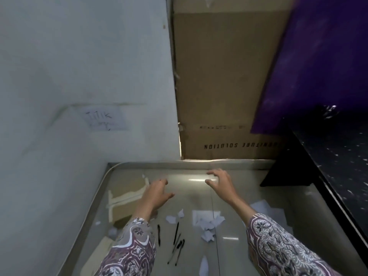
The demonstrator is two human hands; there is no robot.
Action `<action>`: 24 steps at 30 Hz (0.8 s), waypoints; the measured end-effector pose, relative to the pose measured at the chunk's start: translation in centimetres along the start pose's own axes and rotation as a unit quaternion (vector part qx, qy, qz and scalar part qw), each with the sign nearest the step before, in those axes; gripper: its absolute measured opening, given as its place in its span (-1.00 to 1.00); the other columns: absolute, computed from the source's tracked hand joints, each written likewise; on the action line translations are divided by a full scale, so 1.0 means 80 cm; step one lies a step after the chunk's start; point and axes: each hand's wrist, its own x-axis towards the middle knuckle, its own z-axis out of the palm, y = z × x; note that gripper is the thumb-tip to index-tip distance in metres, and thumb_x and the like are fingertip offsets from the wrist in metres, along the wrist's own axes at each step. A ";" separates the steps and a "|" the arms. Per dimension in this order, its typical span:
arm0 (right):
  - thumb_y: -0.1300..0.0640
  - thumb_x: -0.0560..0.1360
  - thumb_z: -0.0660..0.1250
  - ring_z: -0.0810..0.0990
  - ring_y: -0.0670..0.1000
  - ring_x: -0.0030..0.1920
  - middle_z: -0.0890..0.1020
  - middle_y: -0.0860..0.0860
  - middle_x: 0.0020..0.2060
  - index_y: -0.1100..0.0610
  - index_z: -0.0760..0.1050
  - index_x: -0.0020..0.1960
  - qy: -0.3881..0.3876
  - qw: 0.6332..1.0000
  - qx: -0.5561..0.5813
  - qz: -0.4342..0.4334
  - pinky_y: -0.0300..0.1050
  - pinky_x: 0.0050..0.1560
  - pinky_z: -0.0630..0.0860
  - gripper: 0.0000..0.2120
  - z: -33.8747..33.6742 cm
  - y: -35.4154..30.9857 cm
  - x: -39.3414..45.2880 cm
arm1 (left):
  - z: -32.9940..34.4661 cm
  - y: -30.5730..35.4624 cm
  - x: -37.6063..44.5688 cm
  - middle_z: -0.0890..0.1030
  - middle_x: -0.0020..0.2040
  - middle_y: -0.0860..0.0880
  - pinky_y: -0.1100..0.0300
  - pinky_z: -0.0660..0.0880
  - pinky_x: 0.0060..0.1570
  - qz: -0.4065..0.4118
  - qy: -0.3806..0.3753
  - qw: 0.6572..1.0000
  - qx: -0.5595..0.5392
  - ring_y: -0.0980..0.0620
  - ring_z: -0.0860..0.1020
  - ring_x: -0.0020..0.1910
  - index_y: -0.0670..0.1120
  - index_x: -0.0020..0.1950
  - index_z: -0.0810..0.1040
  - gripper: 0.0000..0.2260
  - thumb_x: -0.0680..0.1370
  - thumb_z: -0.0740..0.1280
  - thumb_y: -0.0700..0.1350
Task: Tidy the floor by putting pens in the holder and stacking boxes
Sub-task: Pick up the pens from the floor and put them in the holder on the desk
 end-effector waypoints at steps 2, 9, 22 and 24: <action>0.15 0.46 0.35 0.43 0.03 0.25 0.54 0.06 0.15 0.15 0.52 0.15 -0.023 1.000 -0.009 -0.002 -0.19 0.20 0.31 -0.73 0.023 0.010 -0.002 | 0.018 -0.022 -0.007 0.48 0.29 -0.12 0.07 0.42 0.20 -0.028 -0.008 1.000 -0.011 -0.09 0.47 0.25 -0.13 0.31 0.40 -0.55 0.49 0.35 0.02; 0.15 0.48 0.32 0.44 0.06 0.23 0.52 0.09 0.17 0.16 0.49 0.19 -0.153 0.987 -0.044 0.011 -0.14 0.19 0.36 -0.71 0.109 0.055 -0.018 | 0.086 -0.086 -0.025 0.49 0.26 -0.13 0.03 0.42 0.23 -0.109 -0.032 0.992 -0.059 -0.10 0.46 0.24 -0.17 0.28 0.42 -0.60 0.51 0.33 -0.02; 0.19 0.49 0.34 0.46 0.06 0.19 0.54 0.12 0.14 0.22 0.49 0.17 -0.245 0.966 -0.034 0.070 -0.31 0.06 0.28 -0.73 0.370 0.245 -0.034 | 0.330 -0.260 0.023 0.47 0.24 -0.14 0.06 0.41 0.20 -0.148 -0.082 0.985 -0.039 -0.09 0.45 0.21 -0.17 0.27 0.40 -0.65 0.56 0.25 -0.02; 0.18 0.49 0.32 0.45 0.07 0.18 0.53 0.12 0.14 0.20 0.48 0.16 -0.245 0.965 -0.035 0.087 -0.25 0.04 0.31 -0.74 0.420 0.291 -0.039 | 0.384 -0.290 0.036 0.47 0.25 -0.14 0.07 0.40 0.20 -0.138 -0.093 0.985 -0.032 -0.09 0.45 0.21 -0.15 0.28 0.39 -0.65 0.56 0.25 -0.02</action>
